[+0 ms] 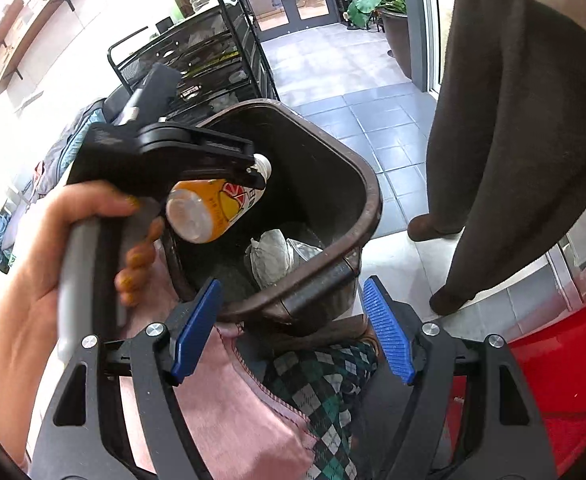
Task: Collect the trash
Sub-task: 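Lower the juice bottle into the bin and open the left gripper, then withdraw both tools from the bin back over the table, then grasp the purple yogurt cup with the left gripper while the right gripper grasps the orange foam net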
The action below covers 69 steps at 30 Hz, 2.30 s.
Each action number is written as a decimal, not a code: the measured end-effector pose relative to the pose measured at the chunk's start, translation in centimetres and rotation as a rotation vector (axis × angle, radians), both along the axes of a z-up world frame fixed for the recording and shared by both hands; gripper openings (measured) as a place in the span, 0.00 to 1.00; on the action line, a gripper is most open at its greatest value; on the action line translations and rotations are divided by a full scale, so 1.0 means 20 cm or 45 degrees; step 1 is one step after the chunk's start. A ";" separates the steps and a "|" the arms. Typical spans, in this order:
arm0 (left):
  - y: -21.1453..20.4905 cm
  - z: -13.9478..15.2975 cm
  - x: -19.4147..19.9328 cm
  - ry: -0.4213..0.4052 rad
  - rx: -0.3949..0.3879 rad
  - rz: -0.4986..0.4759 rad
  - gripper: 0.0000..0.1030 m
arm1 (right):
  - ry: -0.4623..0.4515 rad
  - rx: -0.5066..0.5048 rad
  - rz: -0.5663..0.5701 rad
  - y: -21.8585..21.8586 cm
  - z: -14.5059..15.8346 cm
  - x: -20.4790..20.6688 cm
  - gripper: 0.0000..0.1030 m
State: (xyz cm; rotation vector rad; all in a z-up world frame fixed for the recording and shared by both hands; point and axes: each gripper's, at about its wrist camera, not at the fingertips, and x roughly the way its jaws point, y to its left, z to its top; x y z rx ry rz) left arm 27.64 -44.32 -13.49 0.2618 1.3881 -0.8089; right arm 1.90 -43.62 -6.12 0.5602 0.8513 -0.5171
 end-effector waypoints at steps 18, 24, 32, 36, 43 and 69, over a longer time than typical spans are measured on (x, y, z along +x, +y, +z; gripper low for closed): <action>-0.02 0.10 -0.13 -0.268 0.038 -0.126 0.75 | -0.021 0.035 -0.028 -0.02 -0.01 -0.06 0.74; 0.19 0.28 -0.17 -0.388 -0.099 -0.069 0.81 | -0.039 0.047 0.022 0.02 -0.01 -0.01 0.76; 0.78 0.51 -0.18 -0.553 -0.253 0.099 0.90 | -0.061 0.086 0.170 0.14 0.00 0.17 0.76; 1.05 0.56 -0.20 -0.638 -0.251 0.184 0.90 | -0.084 0.088 0.305 0.29 0.04 0.30 0.76; 1.57 0.59 -0.18 -0.797 -0.166 0.433 0.92 | -0.089 0.073 0.602 0.60 0.10 0.52 0.79; 2.62 0.42 0.21 -0.588 -0.268 0.971 0.74 | 0.027 0.075 0.983 1.11 0.08 0.89 0.79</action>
